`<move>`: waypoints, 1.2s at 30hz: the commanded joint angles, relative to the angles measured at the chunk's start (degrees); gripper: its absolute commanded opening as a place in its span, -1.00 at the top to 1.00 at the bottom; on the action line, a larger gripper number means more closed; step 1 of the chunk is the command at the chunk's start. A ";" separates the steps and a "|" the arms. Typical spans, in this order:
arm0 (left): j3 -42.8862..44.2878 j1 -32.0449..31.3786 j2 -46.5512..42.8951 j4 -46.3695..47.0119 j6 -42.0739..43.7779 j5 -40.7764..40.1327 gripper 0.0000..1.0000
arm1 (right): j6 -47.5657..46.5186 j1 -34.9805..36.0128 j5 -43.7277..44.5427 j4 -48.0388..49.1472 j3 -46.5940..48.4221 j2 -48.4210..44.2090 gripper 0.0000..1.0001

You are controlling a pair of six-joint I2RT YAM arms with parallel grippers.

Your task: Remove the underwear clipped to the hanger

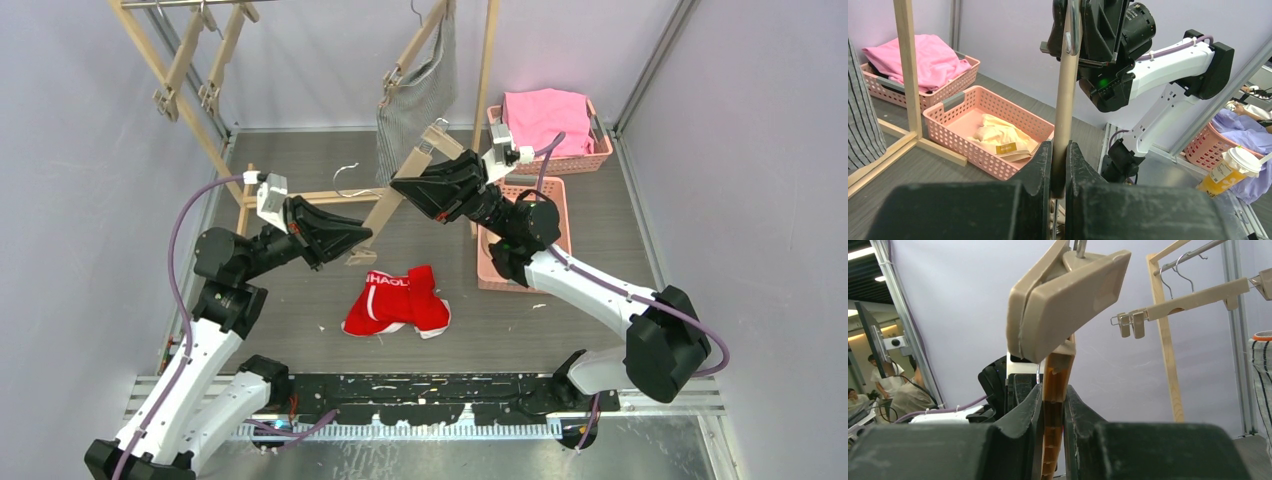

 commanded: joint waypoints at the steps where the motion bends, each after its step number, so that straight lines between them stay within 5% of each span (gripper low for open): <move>1: 0.26 0.09 -1.51 4.86 -3.72 -1.90 1.00 | -2.44 0.56 1.86 2.80 -0.06 -0.23 0.98; 4: 0.63 0.10 -3.10 3.34 -4.09 -2.75 1.00 | -2.56 0.50 1.97 2.16 -0.13 -0.33 0.88; 8: 2.39 0.08 -6.47 -1.73 -1.94 -3.11 1.00 | -3.82 0.51 2.68 -0.32 -1.24 -1.40 -0.41; 10: 4.51 0.07 -8.19 -8.36 1.08 -4.21 1.00 | -4.78 0.45 2.91 -1.58 -1.88 -2.15 -0.89; 11: 5.70 0.10 -8.99 -11.93 2.76 -4.96 1.00 | -5.39 0.50 2.87 -2.55 -2.18 -2.47 -0.98; 17: 10.41 0.08 -13.59 -30.79 11.79 -11.17 1.00 | -13.10 0.58 4.19 -14.86 -3.44 -5.43 -1.00; 22: 14.82 0.10 -16.48 -45.88 18.71 -22.39 1.00 | -25.69 2.87 13.87 -37.48 -3.46 -9.23 -1.00; 29: 19.94 0.09 -15.66 -55.19 22.19 -37.85 1.00 | -38.83 12.17 34.32 -62.95 -1.19 -5.86 -1.00; 36: 25.10 0.10 -8.52 -59.80 25.55 -45.24 0.99 | -37.27 20.87 41.07 -68.64 -5.07 2.55 -1.00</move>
